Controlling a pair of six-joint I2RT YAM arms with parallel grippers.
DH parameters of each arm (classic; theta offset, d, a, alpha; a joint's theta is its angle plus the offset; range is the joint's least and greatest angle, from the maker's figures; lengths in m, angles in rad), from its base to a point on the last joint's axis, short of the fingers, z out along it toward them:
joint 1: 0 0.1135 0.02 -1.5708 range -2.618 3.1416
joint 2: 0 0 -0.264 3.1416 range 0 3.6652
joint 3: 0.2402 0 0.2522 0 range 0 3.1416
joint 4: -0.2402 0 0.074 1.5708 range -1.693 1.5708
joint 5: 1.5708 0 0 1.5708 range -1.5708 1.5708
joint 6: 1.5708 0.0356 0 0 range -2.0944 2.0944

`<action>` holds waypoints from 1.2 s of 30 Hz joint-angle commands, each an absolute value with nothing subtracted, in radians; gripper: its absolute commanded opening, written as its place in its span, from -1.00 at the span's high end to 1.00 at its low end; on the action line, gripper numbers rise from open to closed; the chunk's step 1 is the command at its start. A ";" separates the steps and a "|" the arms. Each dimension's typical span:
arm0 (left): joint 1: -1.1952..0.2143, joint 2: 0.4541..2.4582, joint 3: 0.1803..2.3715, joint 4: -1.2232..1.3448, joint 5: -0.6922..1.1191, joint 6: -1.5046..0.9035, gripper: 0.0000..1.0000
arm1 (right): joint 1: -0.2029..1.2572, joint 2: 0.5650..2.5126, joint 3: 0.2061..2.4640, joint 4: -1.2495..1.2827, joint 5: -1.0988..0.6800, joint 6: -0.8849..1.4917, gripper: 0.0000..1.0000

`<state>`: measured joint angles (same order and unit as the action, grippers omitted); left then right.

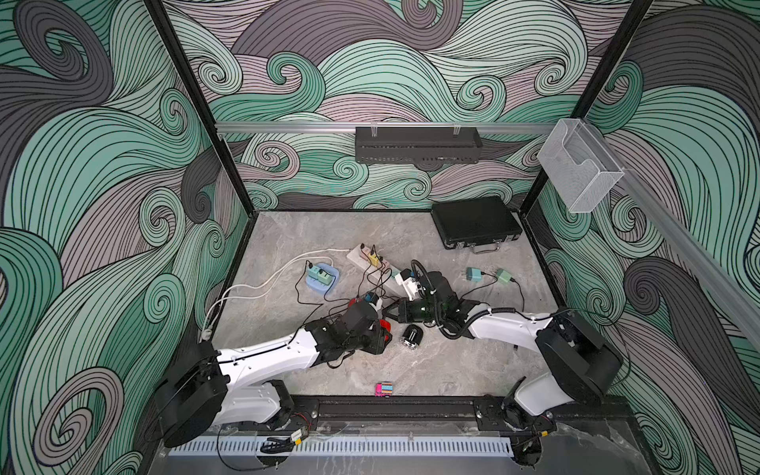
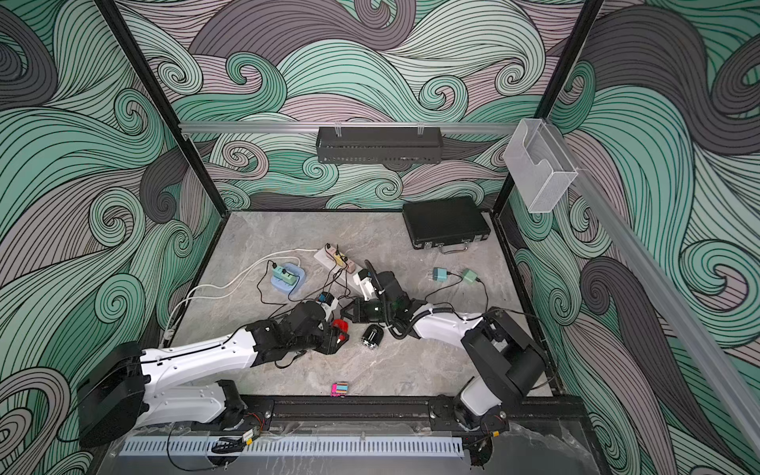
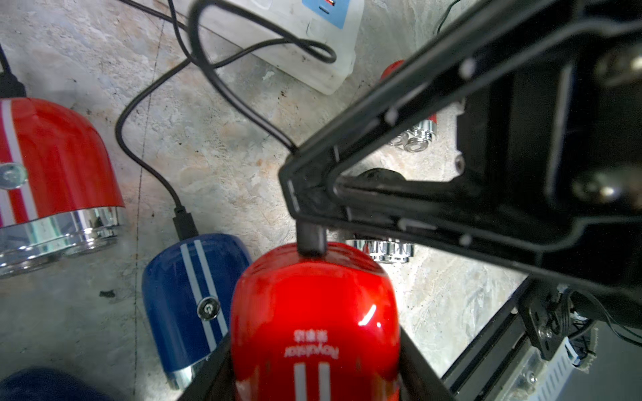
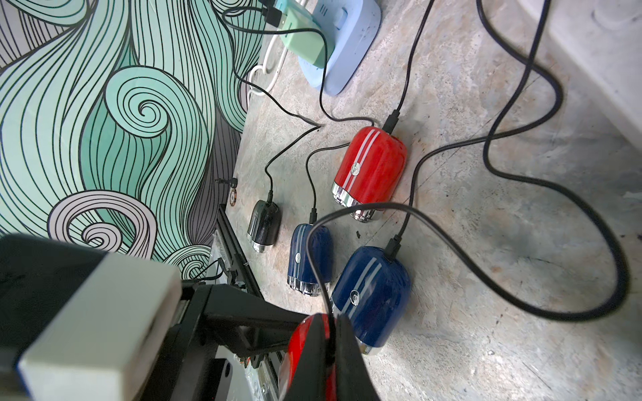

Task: Unplug the electric shaver
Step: Remove the charging cable from the electric shaver, then place the electric shaver at the center of the board.

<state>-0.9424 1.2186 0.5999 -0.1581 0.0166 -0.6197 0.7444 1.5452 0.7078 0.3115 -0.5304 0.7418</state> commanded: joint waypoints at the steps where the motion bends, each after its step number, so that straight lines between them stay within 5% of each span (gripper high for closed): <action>1: -0.934 1.189 0.607 -0.161 0.036 -0.608 0.06 | 0.734 1.542 0.711 0.325 -0.527 0.748 0.89; 36: -1.010 1.353 0.731 -0.242 0.043 -0.555 0.08 | 0.481 1.326 0.686 0.078 -0.514 0.636 0.87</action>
